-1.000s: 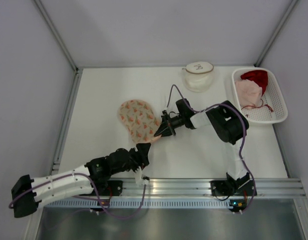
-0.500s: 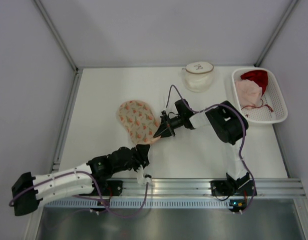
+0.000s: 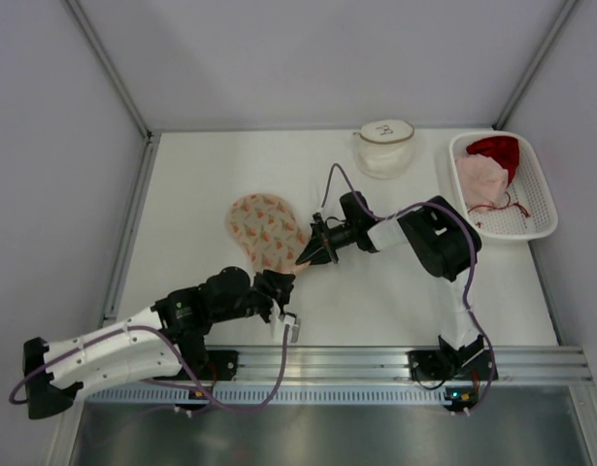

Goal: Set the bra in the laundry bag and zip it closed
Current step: Zip the zipper on the laundry bag.

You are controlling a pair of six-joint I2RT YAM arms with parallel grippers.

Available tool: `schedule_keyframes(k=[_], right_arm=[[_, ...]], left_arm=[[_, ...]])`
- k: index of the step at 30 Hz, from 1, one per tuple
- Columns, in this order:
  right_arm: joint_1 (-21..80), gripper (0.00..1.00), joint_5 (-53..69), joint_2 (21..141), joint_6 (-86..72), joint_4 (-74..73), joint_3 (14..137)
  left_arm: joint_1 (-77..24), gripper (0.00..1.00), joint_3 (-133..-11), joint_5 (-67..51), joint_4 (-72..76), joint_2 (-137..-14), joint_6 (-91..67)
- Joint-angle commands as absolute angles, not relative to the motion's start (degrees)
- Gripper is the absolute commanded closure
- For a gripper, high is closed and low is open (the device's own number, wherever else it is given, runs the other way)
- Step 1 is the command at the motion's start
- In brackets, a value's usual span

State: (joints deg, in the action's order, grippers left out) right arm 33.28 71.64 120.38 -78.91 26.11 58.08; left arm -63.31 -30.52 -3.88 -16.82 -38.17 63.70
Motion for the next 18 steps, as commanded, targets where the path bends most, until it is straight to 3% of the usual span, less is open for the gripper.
schedule_keyframes(k=[1, 18], right_arm=[[34.28, 1.00, 71.72, 117.60, -80.86, 30.94, 57.83], [34.37, 1.00, 71.02, 116.98, -78.58, 29.44, 57.57]], left_arm=[[-63.19, 0.67, -32.25, -6.50, -20.92, -38.93, 55.73], [-63.11, 0.68, -29.27, 2.10, -19.34, -39.46, 45.01]])
